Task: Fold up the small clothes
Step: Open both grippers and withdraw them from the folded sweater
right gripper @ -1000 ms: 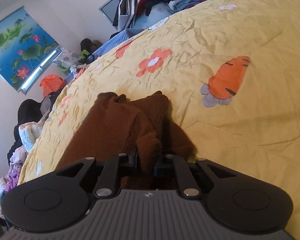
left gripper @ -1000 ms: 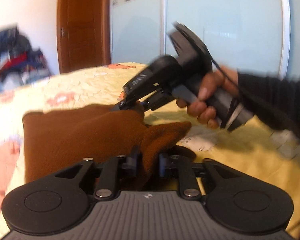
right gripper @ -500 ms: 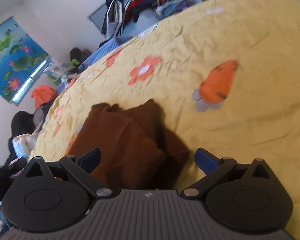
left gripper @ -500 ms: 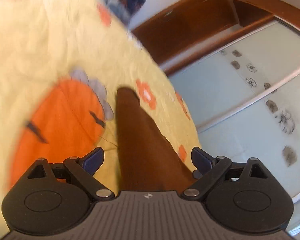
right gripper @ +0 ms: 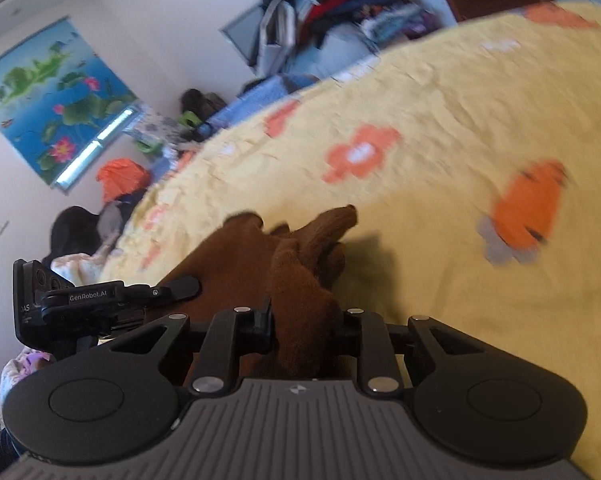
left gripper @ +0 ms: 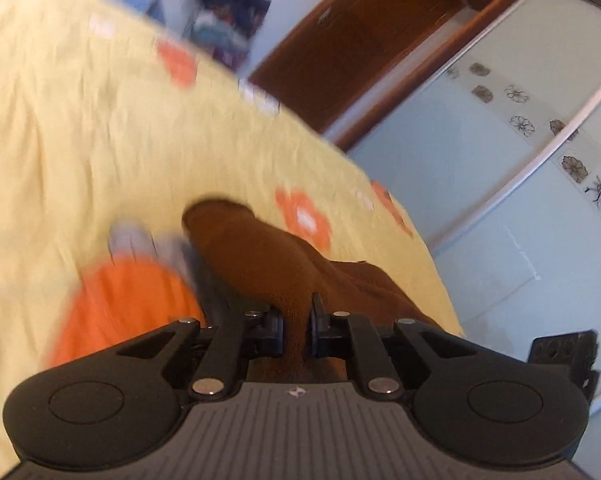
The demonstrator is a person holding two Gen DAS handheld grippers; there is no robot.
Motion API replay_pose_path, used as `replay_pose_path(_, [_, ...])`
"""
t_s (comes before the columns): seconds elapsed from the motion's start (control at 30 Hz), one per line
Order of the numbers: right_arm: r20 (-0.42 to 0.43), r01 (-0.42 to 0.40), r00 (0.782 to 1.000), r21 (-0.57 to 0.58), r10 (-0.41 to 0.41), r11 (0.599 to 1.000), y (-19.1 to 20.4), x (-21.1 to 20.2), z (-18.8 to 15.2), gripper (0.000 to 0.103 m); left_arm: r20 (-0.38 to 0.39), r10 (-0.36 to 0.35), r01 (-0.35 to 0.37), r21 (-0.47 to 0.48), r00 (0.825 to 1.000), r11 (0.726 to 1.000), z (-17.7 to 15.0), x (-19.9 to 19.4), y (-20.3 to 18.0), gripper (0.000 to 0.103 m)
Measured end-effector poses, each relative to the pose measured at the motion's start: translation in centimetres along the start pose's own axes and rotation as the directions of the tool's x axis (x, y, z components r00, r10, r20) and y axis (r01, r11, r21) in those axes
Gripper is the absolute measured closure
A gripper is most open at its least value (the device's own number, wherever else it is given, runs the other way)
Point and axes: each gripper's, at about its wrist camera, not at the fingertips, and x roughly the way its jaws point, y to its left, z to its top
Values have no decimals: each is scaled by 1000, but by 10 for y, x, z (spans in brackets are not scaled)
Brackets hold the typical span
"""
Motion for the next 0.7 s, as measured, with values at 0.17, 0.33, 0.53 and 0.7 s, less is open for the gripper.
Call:
replay_pose_path(0.17, [6, 56, 998, 45, -57, 997, -2, 49, 26, 58, 22, 139, -140, 56, 990, 989, 34, 12, 21, 87])
replay_pose_path(0.33, [-9, 39, 999, 109, -38, 993, -2, 34, 0, 43, 110, 200, -216, 160, 974, 963, -21, -43, 24, 77])
replay_pose_path(0.53, [-76, -15, 997, 51, 19, 999, 25, 1, -26, 36, 211, 233, -311, 525, 949, 792, -118, -96, -23, 45])
replay_pose_path(0.7, [-127, -13, 992, 26, 17, 1000, 42, 31, -19, 36, 179, 261, -315, 615, 949, 723, -137, -77, -39, 44])
